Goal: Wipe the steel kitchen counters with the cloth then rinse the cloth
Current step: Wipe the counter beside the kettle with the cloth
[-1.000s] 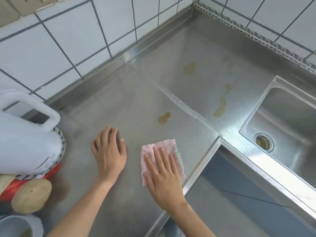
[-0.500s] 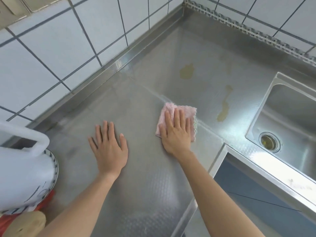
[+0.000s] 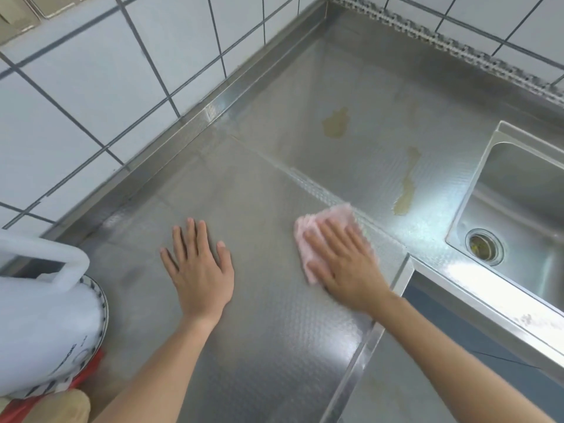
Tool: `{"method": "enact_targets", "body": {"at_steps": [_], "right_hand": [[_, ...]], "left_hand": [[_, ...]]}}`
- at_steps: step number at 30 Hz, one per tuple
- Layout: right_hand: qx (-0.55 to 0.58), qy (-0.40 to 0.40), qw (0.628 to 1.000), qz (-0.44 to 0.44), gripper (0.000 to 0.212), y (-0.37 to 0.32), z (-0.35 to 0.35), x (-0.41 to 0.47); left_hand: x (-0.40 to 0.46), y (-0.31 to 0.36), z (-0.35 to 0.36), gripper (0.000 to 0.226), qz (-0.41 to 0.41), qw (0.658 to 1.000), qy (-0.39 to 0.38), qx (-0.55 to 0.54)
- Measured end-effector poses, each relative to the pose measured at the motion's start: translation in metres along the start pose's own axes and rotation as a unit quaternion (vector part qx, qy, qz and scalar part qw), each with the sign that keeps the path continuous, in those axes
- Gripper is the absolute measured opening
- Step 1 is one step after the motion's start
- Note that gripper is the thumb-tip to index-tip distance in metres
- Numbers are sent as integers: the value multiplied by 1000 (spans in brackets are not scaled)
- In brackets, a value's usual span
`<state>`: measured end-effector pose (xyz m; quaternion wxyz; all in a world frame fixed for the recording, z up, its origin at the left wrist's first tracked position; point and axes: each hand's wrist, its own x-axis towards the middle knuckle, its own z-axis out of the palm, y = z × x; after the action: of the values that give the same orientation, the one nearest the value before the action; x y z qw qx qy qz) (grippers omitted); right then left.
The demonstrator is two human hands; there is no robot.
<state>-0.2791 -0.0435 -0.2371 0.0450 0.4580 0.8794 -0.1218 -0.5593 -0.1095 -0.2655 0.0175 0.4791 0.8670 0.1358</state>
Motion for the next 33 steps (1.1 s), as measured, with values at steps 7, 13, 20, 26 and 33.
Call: {"method": "enact_targets", "body": {"at_steps": [7,13,20,26,33], "right_hand": [[59,20,990,125,59,-42,-25,160],[23,16,990,-137,56,-94,1,109],[-55,-37,971,-229,61,-3,-21,111],[9,44,998,47,58,-33,-46,238],[27,-20,994,-102,60,-139,-33,261]], "left_hand": [[-1,-1,0,63,1,1000,-6,7],[0,1,-3,59,-2,1000,-12,5],[0,1,0,58,-9,1000,-11,25],[2,0,5,57,-9,999,-3,39],[3,1,3,55,-13,999,3,37]]}}
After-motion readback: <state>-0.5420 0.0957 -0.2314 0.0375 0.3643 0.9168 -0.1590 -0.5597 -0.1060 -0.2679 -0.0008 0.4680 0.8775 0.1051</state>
